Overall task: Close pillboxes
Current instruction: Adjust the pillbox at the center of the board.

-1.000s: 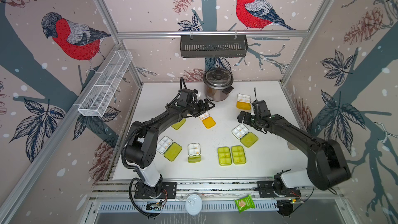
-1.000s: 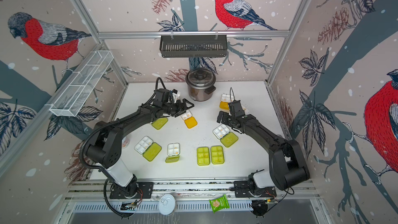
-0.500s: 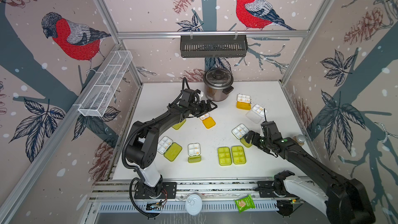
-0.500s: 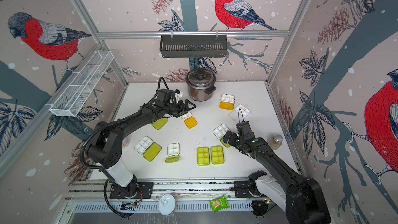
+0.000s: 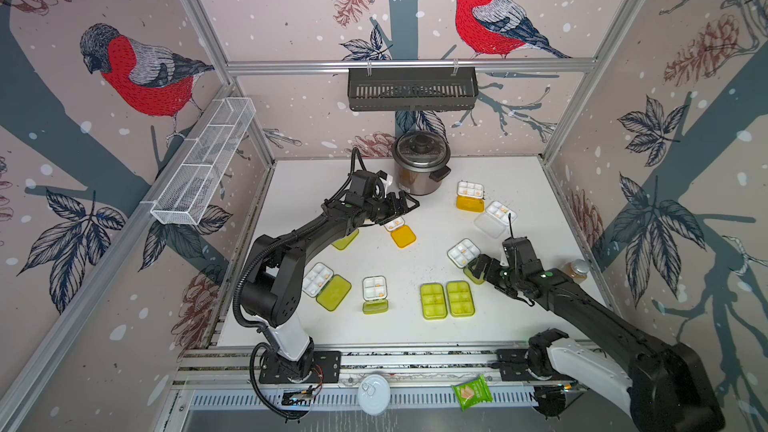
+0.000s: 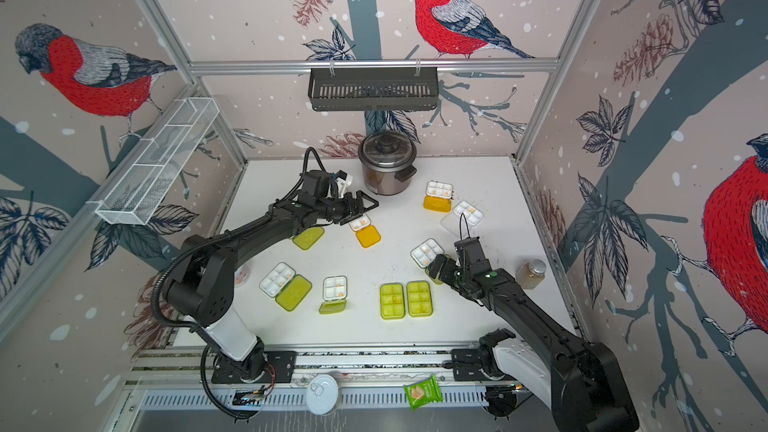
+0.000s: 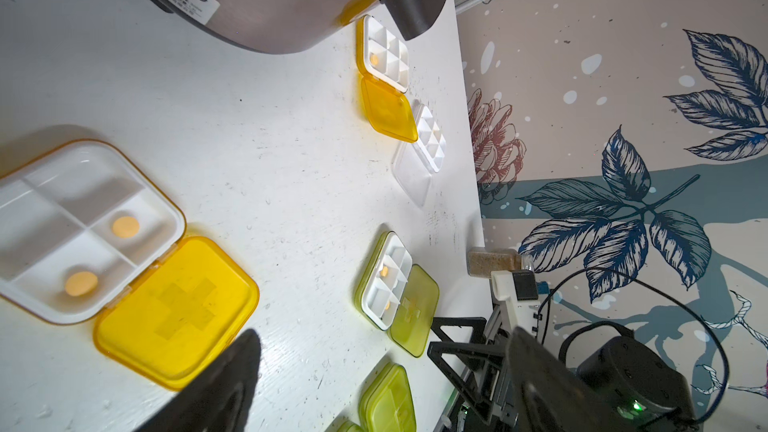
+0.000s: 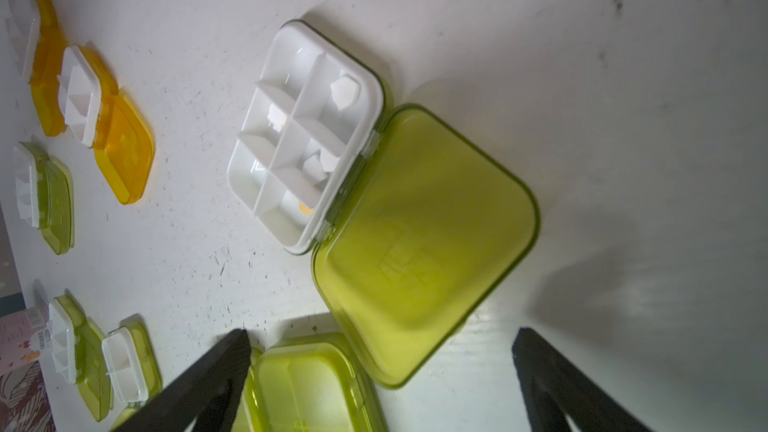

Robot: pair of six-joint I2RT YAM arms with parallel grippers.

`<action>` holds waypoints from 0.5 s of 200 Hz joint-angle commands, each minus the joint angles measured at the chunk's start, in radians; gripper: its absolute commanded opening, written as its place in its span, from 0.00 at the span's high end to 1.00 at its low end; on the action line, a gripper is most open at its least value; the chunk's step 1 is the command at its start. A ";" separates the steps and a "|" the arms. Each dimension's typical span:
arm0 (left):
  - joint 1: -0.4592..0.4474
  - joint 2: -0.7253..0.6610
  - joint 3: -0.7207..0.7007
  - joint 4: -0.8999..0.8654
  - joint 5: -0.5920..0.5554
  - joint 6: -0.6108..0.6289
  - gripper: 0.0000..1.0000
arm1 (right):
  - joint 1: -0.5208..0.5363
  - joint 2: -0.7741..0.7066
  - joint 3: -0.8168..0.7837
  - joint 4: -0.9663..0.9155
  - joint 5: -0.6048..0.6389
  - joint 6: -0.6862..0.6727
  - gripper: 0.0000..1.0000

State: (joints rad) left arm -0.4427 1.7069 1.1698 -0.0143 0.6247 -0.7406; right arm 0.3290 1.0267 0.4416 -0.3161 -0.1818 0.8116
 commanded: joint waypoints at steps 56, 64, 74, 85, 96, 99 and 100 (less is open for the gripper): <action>-0.005 0.004 0.012 -0.011 0.012 0.014 0.08 | -0.073 0.222 0.135 0.096 -0.058 -0.104 0.02; -0.005 0.005 0.012 -0.010 0.014 0.015 0.08 | -0.073 0.251 0.142 0.112 -0.068 -0.103 0.02; -0.005 0.004 0.014 -0.011 0.016 0.016 0.08 | -0.073 0.270 0.154 0.124 -0.080 -0.104 0.02; -0.005 0.006 0.014 -0.010 0.016 0.016 0.08 | -0.071 0.299 0.174 0.133 -0.085 -0.115 0.02; -0.005 0.008 0.016 -0.014 0.017 0.019 0.08 | -0.072 0.334 0.200 0.136 -0.084 -0.129 0.02; -0.005 0.008 0.017 -0.014 0.018 0.020 0.08 | -0.073 0.344 0.207 0.137 -0.084 -0.133 0.02; -0.005 0.008 0.017 -0.014 0.018 0.021 0.08 | -0.073 0.348 0.209 0.138 -0.084 -0.134 0.02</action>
State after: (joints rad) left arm -0.4484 1.7115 1.1767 -0.0349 0.6281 -0.7330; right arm 0.2558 1.3186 0.6083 -0.2226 -0.2481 0.7185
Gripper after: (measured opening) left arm 0.917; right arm 0.980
